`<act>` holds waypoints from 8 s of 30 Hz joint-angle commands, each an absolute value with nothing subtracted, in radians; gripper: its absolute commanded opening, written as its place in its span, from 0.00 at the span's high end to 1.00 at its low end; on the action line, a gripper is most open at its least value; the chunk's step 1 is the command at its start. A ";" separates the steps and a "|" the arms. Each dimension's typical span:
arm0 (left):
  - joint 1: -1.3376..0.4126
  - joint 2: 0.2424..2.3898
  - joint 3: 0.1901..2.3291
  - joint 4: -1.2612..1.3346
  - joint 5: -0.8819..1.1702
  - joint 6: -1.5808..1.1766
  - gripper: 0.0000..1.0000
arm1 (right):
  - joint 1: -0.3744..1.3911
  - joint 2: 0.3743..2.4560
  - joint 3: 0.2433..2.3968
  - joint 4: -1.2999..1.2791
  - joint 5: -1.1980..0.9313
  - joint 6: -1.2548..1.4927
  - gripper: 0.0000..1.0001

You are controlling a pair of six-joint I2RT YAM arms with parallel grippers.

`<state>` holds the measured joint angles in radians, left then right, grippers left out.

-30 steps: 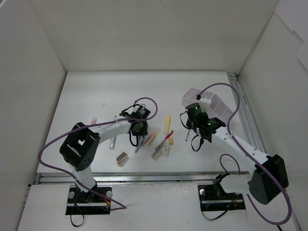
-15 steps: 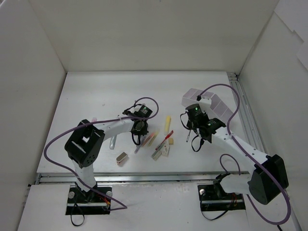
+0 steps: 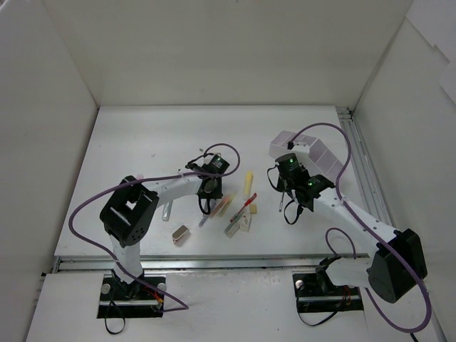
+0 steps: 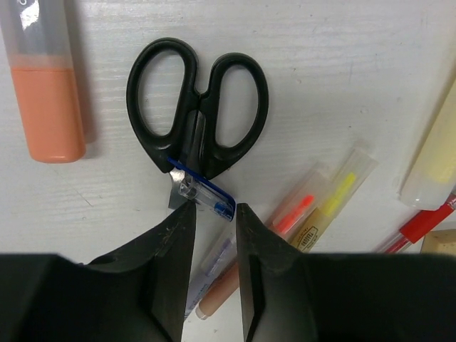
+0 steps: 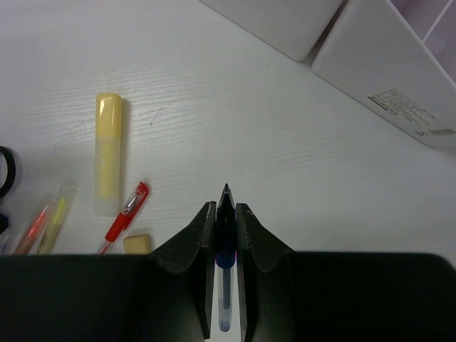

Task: Sort the stationery into containers
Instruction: Place the pen cap at the center of the board, then pick up the pen cap from the center of the board.

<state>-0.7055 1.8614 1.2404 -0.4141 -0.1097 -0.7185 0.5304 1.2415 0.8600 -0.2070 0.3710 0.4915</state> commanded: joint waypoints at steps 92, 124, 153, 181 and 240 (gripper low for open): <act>-0.750 1.963 1.411 -0.407 -0.204 -0.400 0.80 | 0.512 1.143 0.960 -0.104 0.299 0.158 1.00; -0.730 1.526 1.146 -0.460 0.183 -0.316 1.00 | 0.546 1.117 0.943 -0.026 0.064 -0.554 1.00; -0.598 1.620 0.959 -0.419 -0.012 -0.477 0.60 | 0.545 1.267 1.022 -0.020 0.270 -0.390 1.00; -0.598 1.605 0.850 -0.414 -0.012 -0.514 0.78 | 0.543 1.290 1.035 -0.026 0.265 -0.373 1.00; -0.670 1.615 0.931 -0.552 -0.146 -0.578 1.00 | 0.546 1.284 1.025 -0.034 0.158 -0.464 1.00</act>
